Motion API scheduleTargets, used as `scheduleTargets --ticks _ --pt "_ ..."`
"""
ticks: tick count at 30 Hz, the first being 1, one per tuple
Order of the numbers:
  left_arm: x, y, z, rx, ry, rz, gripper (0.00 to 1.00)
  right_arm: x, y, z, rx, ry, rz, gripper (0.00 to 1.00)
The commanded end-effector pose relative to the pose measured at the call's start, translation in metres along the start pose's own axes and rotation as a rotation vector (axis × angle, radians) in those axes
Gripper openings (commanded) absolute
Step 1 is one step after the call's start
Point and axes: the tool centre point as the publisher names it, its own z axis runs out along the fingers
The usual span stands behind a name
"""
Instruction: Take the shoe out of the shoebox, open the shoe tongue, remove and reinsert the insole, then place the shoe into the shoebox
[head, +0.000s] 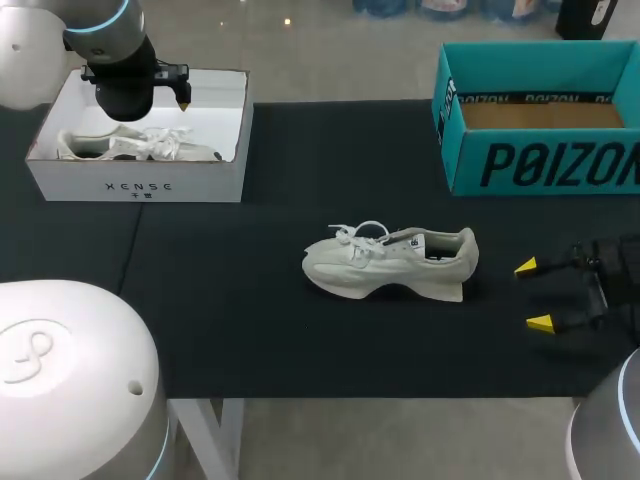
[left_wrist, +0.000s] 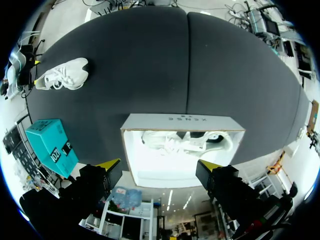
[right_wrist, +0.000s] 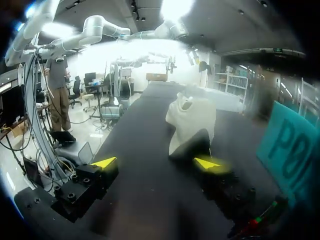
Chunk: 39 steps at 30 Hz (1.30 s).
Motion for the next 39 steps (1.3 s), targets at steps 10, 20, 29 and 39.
scheduleTargets --ticks 10,20,29,39 --pt "0.0 0.0 0.0 -0.001 0.0 0.001 1.0 -0.026 0.006 0.016 0.002 -0.048 0.012 1.0" --pt "0.0 0.0 0.0 -0.001 0.0 0.001 1.0 -0.061 0.0 0.027 -0.017 -0.057 0.029 1.0" --pt "0.0 0.0 0.0 -0.001 0.0 0.001 1.0 -0.078 0.002 0.045 -0.016 -0.04 0.017 1.0" --pt "0.0 0.0 0.0 -0.001 0.0 0.001 1.0 -0.077 -0.002 0.066 -0.032 -0.02 0.029 1.0"
